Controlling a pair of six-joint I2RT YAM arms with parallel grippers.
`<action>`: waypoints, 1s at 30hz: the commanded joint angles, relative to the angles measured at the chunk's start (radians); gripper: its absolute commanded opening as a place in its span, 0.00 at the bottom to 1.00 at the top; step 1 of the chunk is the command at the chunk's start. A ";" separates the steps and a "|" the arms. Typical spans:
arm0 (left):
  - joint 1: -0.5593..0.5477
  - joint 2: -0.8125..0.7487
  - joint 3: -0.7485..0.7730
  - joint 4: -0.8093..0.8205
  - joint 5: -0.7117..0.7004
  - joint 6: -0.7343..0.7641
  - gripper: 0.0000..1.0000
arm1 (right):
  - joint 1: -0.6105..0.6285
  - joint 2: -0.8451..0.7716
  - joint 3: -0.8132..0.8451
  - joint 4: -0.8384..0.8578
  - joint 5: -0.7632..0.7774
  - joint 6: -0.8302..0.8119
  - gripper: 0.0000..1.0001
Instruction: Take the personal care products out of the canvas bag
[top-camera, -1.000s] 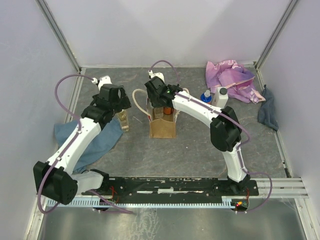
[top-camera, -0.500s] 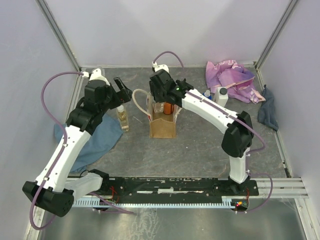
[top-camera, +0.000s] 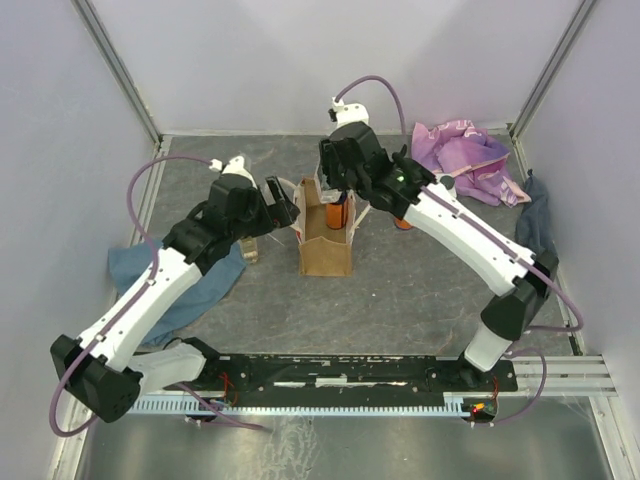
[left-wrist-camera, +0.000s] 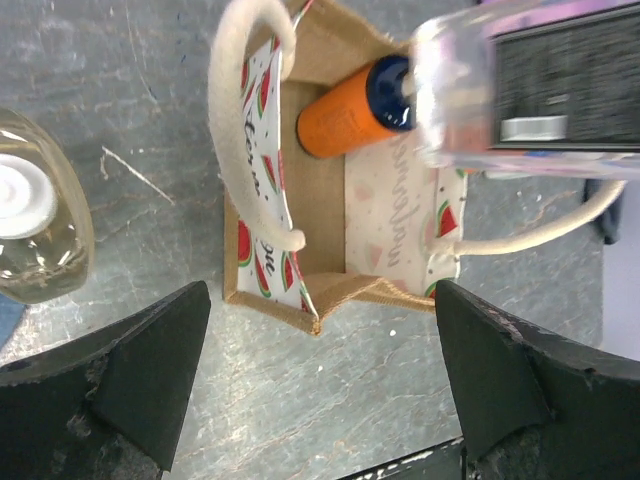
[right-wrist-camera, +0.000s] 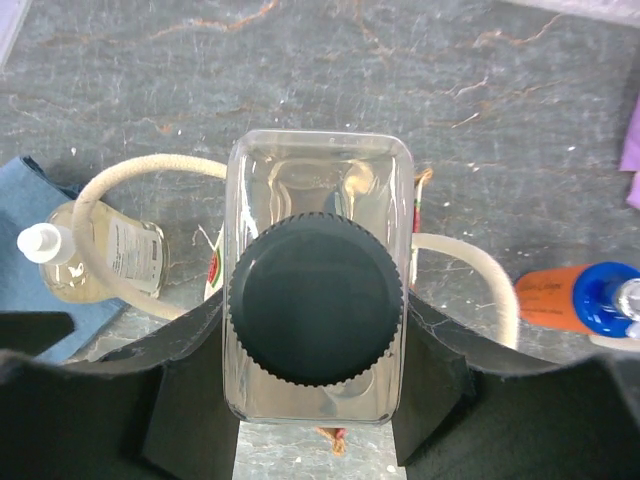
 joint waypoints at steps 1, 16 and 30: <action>-0.035 0.051 -0.026 0.054 -0.026 -0.056 0.99 | 0.005 -0.150 0.044 0.128 0.099 -0.044 0.37; -0.080 0.186 -0.078 0.130 -0.053 -0.043 0.99 | -0.081 -0.256 -0.001 0.141 0.237 -0.143 0.39; -0.082 0.263 -0.085 0.155 -0.047 -0.009 0.87 | -0.288 -0.157 -0.085 0.220 0.102 -0.109 0.38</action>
